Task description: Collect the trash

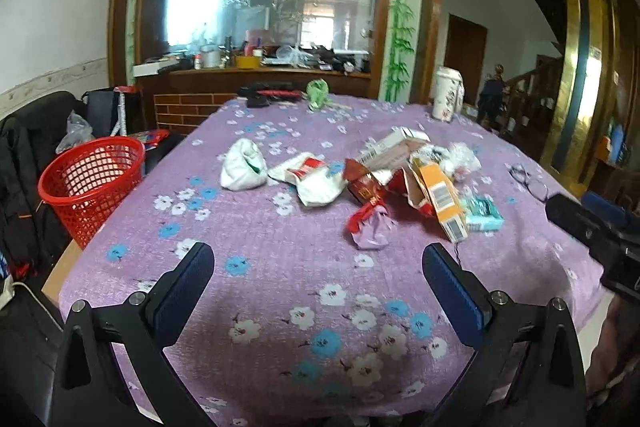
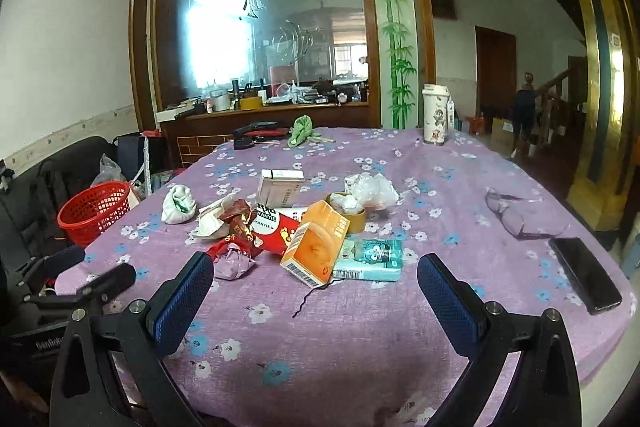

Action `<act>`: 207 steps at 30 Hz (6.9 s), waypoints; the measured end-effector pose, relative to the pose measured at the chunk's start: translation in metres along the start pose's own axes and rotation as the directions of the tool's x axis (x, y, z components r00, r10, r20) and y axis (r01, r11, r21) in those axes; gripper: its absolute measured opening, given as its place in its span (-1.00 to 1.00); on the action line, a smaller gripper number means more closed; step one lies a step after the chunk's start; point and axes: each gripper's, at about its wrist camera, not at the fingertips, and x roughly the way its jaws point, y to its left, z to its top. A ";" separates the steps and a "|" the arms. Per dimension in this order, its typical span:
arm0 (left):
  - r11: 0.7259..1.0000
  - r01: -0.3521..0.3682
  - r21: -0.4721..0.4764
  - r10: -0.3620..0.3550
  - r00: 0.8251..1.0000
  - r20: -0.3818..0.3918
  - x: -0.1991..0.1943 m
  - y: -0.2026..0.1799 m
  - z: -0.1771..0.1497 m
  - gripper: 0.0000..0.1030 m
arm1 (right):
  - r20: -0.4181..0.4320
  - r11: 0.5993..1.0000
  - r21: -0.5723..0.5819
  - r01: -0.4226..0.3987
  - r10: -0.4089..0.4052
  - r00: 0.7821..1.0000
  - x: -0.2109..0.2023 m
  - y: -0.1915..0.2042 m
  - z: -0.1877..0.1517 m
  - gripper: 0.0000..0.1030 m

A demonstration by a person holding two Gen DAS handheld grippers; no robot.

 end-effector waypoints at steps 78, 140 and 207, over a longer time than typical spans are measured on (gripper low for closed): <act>0.999 0.000 0.046 0.011 0.972 -0.235 0.075 0.007 0.015 1.00 | -0.129 0.999 0.032 -0.011 0.015 0.992 0.037 -0.005 -0.003 0.97; 0.993 0.109 0.042 -0.085 0.924 -0.372 0.147 -0.009 0.026 -0.22 | -0.318 0.999 -0.034 0.000 -0.011 0.948 0.125 -0.019 0.010 -0.53; 0.883 -0.389 -0.261 0.320 0.908 -0.272 0.097 0.345 0.088 0.39 | -0.558 0.726 0.140 -0.673 0.619 0.553 0.283 0.350 0.107 -0.23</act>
